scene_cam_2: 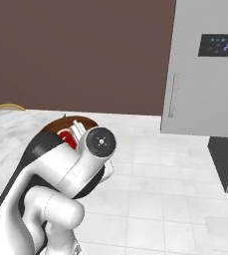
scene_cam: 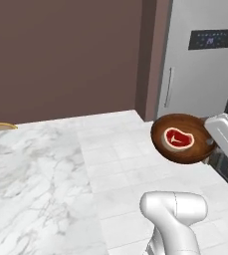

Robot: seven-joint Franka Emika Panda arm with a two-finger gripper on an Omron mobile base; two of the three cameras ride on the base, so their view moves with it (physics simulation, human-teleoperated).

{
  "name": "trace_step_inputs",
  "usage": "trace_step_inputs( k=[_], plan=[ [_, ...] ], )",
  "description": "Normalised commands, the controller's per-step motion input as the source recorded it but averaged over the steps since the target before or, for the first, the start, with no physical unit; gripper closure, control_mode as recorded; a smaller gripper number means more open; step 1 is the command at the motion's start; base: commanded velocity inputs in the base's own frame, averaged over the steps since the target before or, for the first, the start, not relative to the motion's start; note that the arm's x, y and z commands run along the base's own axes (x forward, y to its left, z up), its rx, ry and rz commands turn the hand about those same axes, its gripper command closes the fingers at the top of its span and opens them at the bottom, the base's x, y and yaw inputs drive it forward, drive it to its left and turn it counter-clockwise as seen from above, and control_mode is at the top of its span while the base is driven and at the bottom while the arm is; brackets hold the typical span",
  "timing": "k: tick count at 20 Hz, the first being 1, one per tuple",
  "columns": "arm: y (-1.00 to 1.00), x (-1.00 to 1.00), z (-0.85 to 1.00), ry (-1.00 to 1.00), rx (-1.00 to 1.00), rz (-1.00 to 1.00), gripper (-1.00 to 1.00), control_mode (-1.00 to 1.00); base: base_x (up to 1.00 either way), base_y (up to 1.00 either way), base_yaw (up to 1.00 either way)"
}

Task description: Place one of the steaks on the plate and the other in the bowl. Then place the bowl in the fridge.

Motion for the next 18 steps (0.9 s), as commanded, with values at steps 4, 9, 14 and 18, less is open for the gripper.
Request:
trace_step_inputs(
  k=[4, 9, 14, 18],
  plan=[
    [0.00, 0.00, 0.00, 0.00, 0.00, 0.00, 1.00, 1.00, 1.00, 0.00, -0.03],
    [0.00, 0.00, 0.00, 0.00, 0.00, 0.00, 1.00, 1.00, 1.00, 0.06, -0.06],
    [0.00, 0.00, 0.00, 0.00, 0.00, 0.00, 1.00, 1.00, 1.00, 0.09, -0.06],
    [0.00, 0.00, 0.00, 0.00, 0.00, 0.00, 1.00, 1.00, 1.00, 0.18, -0.10]
  ],
)
